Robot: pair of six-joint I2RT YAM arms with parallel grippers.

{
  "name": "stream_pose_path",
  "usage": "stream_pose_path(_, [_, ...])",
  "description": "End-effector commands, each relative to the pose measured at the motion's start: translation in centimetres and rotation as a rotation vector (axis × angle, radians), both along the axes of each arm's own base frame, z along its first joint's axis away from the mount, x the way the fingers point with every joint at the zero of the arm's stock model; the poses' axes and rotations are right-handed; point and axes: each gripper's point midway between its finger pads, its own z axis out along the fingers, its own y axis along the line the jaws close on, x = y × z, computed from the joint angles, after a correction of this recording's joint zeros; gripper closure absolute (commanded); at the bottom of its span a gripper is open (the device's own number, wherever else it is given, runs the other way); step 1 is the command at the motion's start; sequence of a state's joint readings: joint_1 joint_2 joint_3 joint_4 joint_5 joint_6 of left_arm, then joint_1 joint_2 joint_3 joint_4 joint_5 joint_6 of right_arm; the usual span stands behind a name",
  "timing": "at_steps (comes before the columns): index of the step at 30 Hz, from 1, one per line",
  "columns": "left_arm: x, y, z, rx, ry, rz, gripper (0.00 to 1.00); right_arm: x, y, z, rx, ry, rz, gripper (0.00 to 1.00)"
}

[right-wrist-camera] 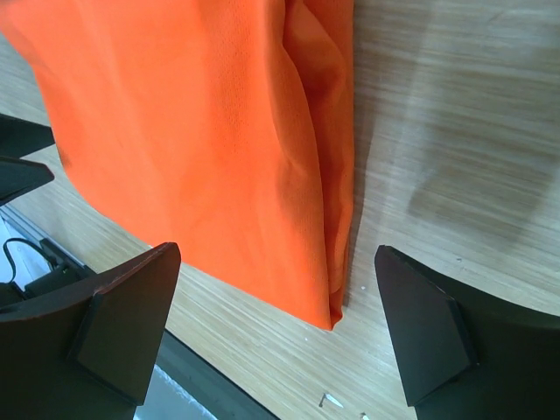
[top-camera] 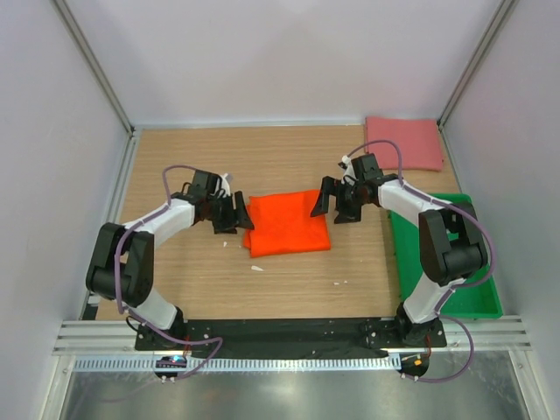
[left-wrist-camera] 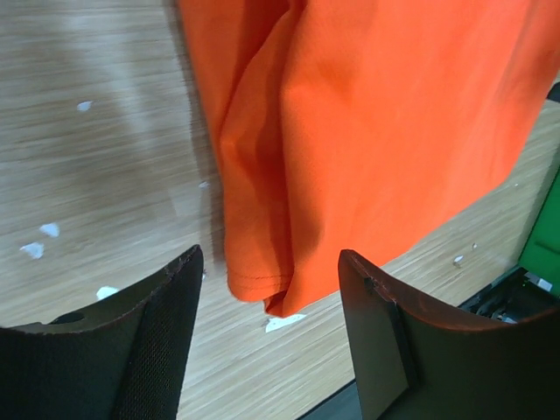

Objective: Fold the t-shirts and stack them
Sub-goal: Fold the tshirt

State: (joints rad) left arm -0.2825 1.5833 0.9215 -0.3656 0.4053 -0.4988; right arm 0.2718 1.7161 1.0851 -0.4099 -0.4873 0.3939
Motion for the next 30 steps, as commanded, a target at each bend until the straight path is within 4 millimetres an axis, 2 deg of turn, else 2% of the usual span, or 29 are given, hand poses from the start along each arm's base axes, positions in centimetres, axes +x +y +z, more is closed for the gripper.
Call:
stream_pose_path(1, [2.1, -2.5, 1.6, -0.097, -0.115, -0.036, 0.36, 0.3, 0.5, 2.7, 0.053, -0.09, 0.019, 0.0])
stream_pose_path(8, [1.4, -3.8, 1.0, -0.116, -0.091, -0.04, 0.37, -0.8, 0.3, 2.7, 0.059, -0.075, 0.009, 0.0])
stream_pose_path(16, [-0.4, -3.1, -0.6, -0.016, -0.035, -0.02, 0.39, -1.1, 0.1, 2.9, 0.057, -0.081, 0.011, 0.0])
stream_pose_path(24, [-1.5, -2.2, 0.4, 0.106, -0.064, -0.005, 0.39, -1.7, -0.1, 2.1, 0.046, -0.06, 0.011, 0.0])
stream_pose_path(28, [-1.7, -2.0, -0.1, 0.13, -0.051, -0.012, 0.38, -2.2, -0.3, 1.5, 0.043, -0.049, 0.011, 0.0])
stream_pose_path(30, [-2.0, -2.6, -0.5, 0.102, -0.022, -0.031, 0.39, -2.3, -0.3, 1.5, 0.042, -0.048, 0.011, 0.0])
